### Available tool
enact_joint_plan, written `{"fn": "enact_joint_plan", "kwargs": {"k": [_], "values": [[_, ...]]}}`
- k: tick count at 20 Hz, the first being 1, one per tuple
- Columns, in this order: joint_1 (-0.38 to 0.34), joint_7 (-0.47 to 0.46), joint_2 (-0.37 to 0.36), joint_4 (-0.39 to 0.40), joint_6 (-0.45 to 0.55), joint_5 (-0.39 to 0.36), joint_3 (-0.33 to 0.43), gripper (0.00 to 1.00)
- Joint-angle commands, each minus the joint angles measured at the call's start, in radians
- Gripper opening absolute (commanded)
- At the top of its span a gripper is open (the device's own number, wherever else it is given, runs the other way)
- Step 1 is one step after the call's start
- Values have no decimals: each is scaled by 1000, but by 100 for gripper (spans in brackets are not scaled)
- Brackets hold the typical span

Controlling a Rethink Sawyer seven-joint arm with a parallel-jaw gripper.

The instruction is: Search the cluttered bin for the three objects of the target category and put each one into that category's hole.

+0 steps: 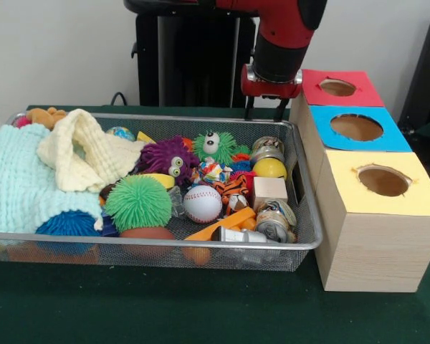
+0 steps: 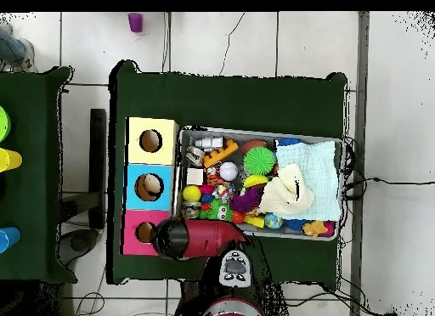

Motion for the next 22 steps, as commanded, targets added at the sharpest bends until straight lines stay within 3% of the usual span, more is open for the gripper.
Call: {"fn": "enact_joint_plan", "kwargs": {"k": [1, 11, 22], "values": [[-2, 193, 46, -157, 52, 68, 20, 100], [6, 159, -93, -161, 341, 63, 3, 100], [15, 178, -92, -207, 360, 31, -3, 100]]}}
